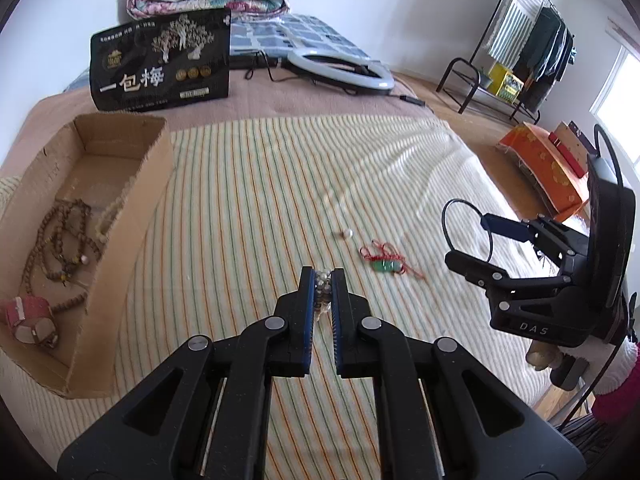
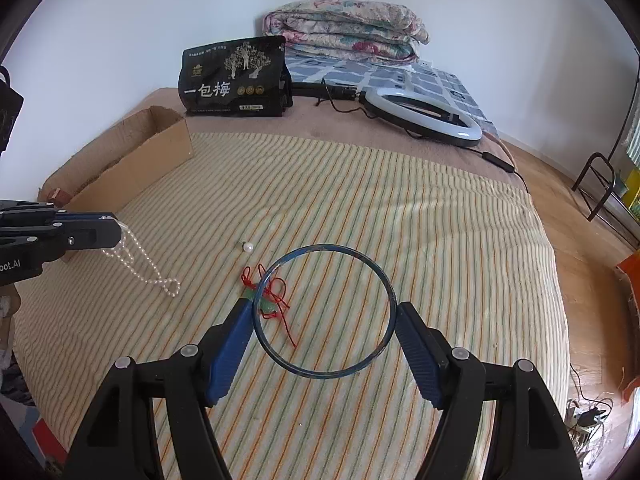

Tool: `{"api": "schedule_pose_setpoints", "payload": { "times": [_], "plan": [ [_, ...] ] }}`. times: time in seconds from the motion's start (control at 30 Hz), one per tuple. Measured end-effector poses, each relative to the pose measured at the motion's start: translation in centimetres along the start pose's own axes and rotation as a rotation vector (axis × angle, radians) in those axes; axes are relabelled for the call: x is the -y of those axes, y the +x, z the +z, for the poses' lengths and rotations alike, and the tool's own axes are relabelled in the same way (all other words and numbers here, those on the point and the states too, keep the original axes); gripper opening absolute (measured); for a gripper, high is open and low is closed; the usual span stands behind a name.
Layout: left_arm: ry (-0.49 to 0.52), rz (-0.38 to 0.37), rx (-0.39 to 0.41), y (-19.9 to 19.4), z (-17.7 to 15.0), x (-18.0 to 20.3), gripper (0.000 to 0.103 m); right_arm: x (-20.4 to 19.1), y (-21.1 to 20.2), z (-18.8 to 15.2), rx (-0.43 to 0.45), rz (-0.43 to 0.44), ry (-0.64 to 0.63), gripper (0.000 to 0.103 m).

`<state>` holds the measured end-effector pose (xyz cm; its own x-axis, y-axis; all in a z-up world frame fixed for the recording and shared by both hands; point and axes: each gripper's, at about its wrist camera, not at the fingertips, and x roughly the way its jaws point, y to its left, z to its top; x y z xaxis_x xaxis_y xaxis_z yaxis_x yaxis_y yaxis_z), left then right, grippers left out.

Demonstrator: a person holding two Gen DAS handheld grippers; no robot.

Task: Organize jewelry
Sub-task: 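Lift and carry the pearl necklace and bangle over the cardboard box with both tools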

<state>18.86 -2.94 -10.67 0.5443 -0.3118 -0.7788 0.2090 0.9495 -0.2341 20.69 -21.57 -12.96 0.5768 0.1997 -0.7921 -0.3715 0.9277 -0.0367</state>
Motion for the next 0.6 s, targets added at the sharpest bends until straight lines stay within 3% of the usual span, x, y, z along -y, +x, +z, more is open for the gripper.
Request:
{"api": "schedule_pose_setpoints", "payload": {
  "times": [0.6],
  "plan": [
    [-0.059, 0.022, 0.151, -6.9, 4.0, -3.8, 0.005, -4.3, -2.7, 5.9, 0.130, 0.069, 0.004, 0.074]
  ]
}}
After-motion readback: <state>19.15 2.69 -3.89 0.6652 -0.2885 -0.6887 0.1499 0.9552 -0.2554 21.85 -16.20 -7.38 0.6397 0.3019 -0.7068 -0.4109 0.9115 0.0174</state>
